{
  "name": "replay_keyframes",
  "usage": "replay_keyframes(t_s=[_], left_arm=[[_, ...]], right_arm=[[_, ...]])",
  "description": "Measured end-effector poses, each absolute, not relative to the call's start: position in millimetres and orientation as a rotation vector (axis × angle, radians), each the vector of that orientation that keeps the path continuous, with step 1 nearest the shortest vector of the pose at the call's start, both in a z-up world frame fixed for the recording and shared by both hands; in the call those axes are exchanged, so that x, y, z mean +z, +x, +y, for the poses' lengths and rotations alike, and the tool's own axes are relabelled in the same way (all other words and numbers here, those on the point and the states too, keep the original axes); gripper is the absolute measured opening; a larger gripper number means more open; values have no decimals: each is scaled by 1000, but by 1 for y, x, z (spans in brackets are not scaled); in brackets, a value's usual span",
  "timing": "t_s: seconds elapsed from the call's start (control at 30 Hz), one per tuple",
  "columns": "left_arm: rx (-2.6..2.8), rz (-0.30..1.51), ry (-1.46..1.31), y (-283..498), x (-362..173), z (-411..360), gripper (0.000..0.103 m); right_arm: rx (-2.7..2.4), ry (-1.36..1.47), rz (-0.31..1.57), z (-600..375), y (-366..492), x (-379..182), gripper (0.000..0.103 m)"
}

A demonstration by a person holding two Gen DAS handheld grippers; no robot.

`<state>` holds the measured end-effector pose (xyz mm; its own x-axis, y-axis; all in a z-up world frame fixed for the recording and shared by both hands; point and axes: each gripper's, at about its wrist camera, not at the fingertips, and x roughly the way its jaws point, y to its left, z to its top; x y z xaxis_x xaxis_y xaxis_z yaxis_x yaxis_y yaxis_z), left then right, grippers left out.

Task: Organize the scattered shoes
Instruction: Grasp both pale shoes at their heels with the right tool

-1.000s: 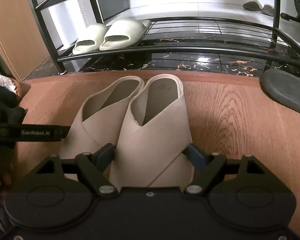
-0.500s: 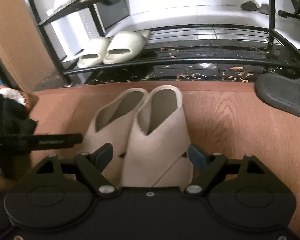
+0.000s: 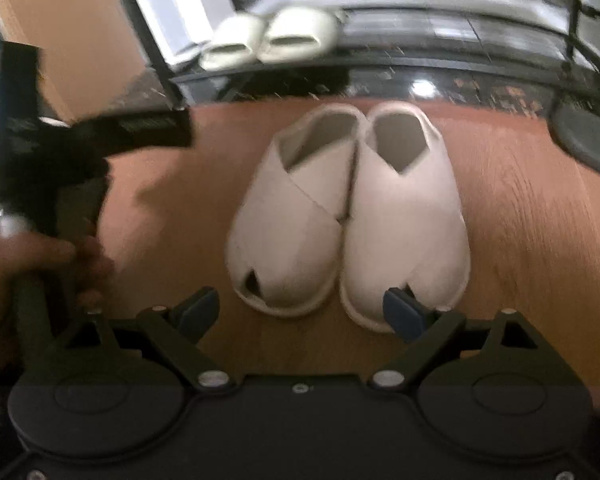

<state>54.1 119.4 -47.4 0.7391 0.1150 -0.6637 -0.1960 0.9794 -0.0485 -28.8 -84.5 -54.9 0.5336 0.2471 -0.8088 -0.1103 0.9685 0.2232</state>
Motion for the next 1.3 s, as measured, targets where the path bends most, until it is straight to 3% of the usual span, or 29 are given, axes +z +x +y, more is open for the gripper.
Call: replay_keyframes(t_s=[1.3], left_arm=[[186,770,-145,58,-56,123,102]], right_arm=[[123,27,804,-65,-26,-85,92]])
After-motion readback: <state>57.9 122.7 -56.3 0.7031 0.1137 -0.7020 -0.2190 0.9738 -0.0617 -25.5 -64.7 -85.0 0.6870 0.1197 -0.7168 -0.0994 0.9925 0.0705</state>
